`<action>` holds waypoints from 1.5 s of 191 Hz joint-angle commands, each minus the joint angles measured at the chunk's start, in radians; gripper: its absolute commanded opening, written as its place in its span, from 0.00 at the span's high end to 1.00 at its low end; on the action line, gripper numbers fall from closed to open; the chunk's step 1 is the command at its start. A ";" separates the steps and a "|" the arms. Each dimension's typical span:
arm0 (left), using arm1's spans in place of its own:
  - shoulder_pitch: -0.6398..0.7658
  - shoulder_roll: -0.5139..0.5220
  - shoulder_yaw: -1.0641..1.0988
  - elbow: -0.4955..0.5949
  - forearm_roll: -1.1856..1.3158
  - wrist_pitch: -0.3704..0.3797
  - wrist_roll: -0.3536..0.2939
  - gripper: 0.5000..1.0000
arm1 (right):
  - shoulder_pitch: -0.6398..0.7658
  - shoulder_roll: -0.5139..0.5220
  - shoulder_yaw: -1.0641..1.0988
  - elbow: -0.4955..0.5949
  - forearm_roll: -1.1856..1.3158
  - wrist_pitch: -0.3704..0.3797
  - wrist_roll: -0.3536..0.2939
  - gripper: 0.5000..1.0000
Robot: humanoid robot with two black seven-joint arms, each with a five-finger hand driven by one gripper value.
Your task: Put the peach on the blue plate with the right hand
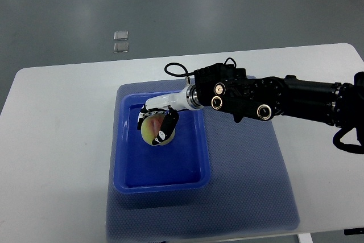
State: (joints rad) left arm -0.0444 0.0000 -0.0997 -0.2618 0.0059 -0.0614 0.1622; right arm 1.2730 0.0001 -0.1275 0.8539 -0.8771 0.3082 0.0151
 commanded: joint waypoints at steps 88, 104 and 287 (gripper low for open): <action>0.000 0.000 0.000 0.000 0.000 0.000 0.000 0.00 | -0.009 0.000 0.009 -0.004 -0.010 0.000 0.000 0.14; 0.000 0.000 0.000 0.001 0.000 0.002 0.000 0.00 | 0.025 0.000 0.023 -0.004 -0.010 0.000 0.000 0.14; 0.000 0.000 0.006 -0.008 0.005 0.000 0.000 0.00 | -0.595 -0.112 1.267 -0.133 0.607 -0.070 0.252 0.14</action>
State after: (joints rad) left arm -0.0454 0.0000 -0.0935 -0.2699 0.0098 -0.0615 0.1626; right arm 0.7099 -0.1271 1.1242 0.8182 -0.3546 0.2252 0.2267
